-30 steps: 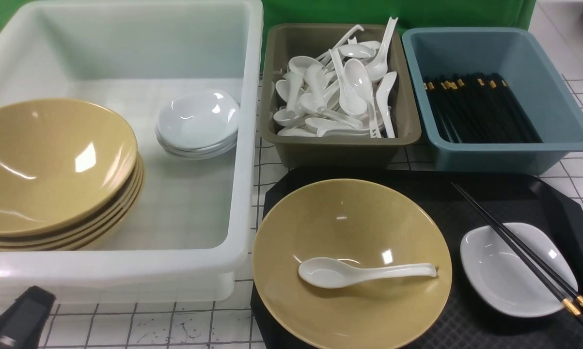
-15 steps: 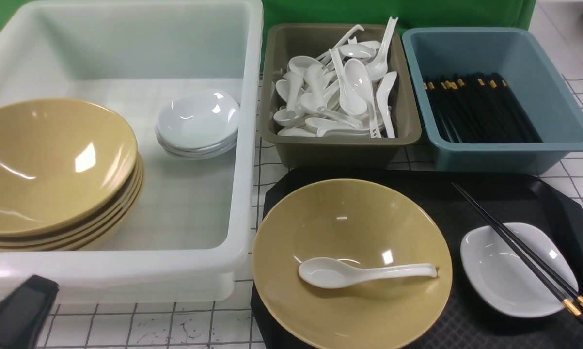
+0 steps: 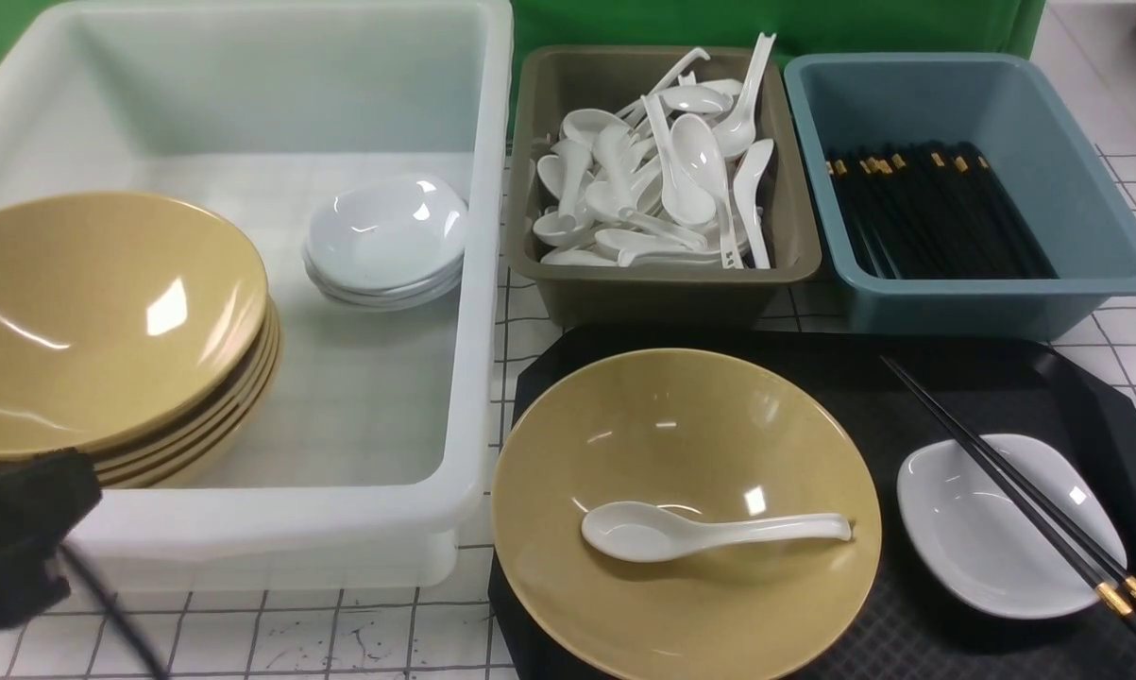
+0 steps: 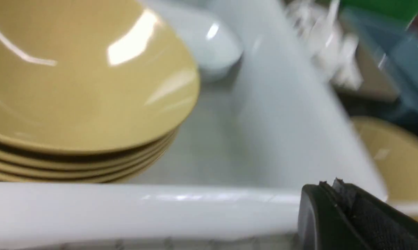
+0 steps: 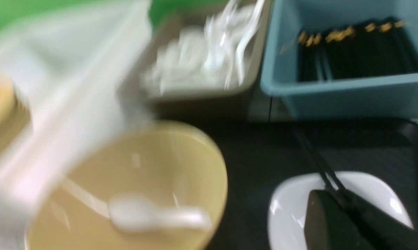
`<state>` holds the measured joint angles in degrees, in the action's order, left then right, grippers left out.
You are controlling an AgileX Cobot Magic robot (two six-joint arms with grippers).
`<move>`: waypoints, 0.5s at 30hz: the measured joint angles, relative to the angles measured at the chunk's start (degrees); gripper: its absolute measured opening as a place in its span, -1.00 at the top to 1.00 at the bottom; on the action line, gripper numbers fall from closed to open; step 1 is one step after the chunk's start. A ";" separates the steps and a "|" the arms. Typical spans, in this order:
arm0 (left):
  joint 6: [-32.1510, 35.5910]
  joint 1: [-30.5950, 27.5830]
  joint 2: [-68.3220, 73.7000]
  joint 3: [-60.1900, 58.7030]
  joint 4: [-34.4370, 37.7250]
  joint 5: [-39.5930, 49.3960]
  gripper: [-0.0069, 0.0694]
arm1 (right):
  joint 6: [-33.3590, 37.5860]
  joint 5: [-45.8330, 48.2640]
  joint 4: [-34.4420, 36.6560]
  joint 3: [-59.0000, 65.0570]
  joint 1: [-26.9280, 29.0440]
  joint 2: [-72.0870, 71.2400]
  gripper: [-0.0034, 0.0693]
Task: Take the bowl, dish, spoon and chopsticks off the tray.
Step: Use the right arm to grab the chopsticks
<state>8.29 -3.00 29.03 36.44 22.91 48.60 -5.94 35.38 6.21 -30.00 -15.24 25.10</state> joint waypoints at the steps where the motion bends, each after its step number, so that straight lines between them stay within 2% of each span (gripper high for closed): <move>1: 1.25 0.00 3.80 3.47 -2.61 5.18 0.85 | 4.29 5.24 -0.03 -4.35 -0.43 4.64 0.81; 2: 2.30 0.16 7.31 6.62 -4.50 8.88 0.85 | 8.26 11.08 -0.11 -8.34 -0.49 9.89 0.81; 6: 5.07 4.64 15.70 13.55 -6.26 13.82 0.85 | 16.58 21.60 -0.64 -17.91 -0.49 21.89 0.81; 9: 7.01 11.11 20.77 17.44 -6.20 15.12 0.85 | 17.99 24.64 -1.32 -21.28 -0.49 28.63 0.80; 10: 8.05 16.58 24.98 20.19 -6.20 15.81 0.85 | 18.28 25.56 -2.00 -23.16 -0.49 32.78 0.77; 11: 8.30 19.05 26.25 21.42 -6.20 15.95 0.85 | 18.28 25.85 -2.68 -23.78 -0.49 34.81 0.75; 15: 8.36 29.44 33.59 26.68 -6.47 15.93 0.85 | 18.40 25.85 -5.47 -25.30 -0.49 43.50 0.52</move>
<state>16.65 26.44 62.62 63.12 16.44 64.53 12.46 61.22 0.74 -55.30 -15.73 68.61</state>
